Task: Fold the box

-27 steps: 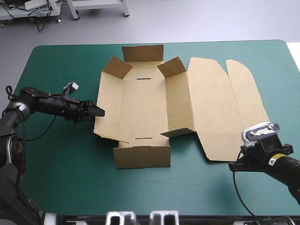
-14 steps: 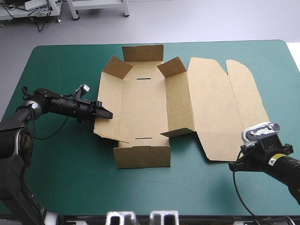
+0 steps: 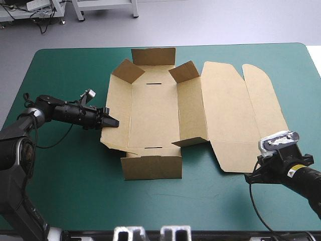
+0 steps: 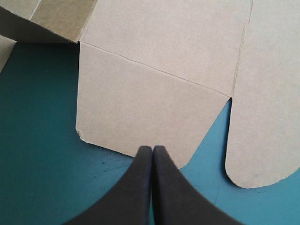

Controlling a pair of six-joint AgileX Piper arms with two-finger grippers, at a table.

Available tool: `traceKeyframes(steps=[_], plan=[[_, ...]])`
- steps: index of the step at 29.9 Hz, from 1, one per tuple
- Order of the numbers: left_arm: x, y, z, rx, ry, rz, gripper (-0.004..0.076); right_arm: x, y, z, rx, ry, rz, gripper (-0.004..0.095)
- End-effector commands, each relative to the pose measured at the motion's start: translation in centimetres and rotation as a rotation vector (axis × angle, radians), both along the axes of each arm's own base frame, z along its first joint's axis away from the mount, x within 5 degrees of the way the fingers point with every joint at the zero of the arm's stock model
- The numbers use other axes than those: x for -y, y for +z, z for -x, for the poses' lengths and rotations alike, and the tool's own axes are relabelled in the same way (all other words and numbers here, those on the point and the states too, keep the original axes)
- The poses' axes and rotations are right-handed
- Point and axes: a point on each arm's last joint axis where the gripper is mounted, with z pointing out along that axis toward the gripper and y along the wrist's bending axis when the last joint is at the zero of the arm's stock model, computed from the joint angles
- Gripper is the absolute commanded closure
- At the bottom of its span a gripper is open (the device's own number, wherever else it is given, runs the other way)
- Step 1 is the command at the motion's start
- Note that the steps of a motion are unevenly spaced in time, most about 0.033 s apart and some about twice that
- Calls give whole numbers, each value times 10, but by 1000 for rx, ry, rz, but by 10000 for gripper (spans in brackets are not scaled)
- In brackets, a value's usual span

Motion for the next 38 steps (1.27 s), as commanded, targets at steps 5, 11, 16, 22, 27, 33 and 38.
traceKeyframes(steps=[5,11,16,22,27,33,38], plan=[[9,41,2,104,-106,79,727,-1,11,-3,78,-2,-12,928],[29,86,3,284,-263,-74,727,-1,11,-4,81,-2,-13,928],[54,128,3,421,-406,-295,727,0,12,-4,88,-3,-14,928],[90,175,1,633,-522,-622,727,0,13,-5,99,-4,-15,928],[119,206,7,775,-537,-762,727,0,18,-7,142,-9,-21,928],[144,221,19,870,-586,-813,727,0,40,-6,213,-10,-31,928],[162,221,29,939,-701,-968,728,0,68,-5,300,-12,-38,928]])
